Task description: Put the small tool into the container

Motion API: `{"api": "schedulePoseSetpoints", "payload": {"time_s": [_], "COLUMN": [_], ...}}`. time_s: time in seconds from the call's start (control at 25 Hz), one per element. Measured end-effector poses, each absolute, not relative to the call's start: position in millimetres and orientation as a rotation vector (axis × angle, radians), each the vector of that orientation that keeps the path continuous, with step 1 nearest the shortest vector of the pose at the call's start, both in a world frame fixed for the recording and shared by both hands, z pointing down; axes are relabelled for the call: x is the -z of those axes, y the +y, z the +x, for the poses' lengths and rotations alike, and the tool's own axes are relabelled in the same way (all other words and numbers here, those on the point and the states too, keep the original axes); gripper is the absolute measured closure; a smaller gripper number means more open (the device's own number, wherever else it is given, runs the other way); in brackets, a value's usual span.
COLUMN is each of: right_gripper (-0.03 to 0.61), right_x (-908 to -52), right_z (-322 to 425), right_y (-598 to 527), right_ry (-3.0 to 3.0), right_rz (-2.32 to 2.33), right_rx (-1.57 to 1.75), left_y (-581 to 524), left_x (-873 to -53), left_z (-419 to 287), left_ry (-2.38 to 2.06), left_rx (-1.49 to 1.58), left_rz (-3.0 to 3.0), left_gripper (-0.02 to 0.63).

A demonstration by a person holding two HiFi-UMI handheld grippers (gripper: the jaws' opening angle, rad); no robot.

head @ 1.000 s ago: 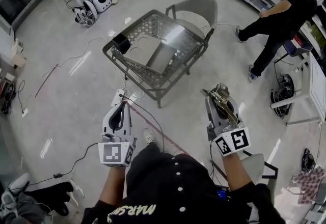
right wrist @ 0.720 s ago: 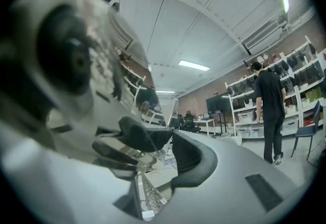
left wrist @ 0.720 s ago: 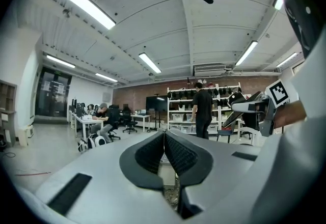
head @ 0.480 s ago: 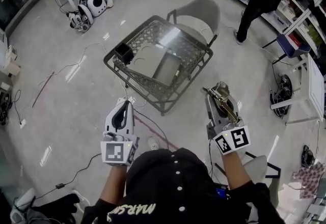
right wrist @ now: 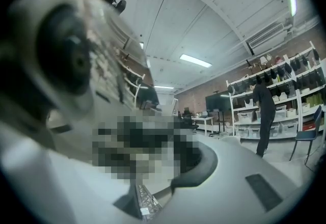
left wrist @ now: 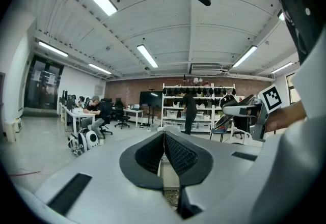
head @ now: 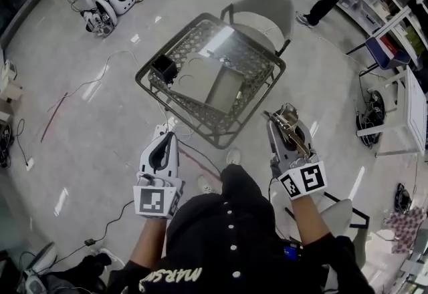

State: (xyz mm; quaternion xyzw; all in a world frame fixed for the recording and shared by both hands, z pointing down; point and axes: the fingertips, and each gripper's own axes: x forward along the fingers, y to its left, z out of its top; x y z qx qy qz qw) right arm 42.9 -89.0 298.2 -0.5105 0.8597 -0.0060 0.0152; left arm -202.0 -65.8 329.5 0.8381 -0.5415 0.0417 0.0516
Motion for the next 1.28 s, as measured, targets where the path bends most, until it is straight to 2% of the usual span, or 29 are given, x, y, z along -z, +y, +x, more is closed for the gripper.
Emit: {"api": "schedulePoseSetpoints", "payload": {"time_s": [0.56, 1.0, 1.28], "right_gripper": [0.422, 0.422, 0.422], "right_x": [-400, -574, -667], "right_z": [20, 2, -10], "right_y": [-236, -332, -358], "right_ry": [3.032, 3.394, 3.615], "right_rz": [-1.475, -1.28, -1.126], "right_rx": [-0.217, -0.301, -0.667], "left_y": [-175, -252, -256], "left_x": [-360, -410, -463], "left_z": [-174, -137, -116], "left_ry": [-1.637, -1.591, -1.547], "left_rx": [-0.195, -0.281, -0.347], "left_rz": [2.464, 2.359, 2.246], "left_gripper": [0.588, 0.588, 0.588]}}
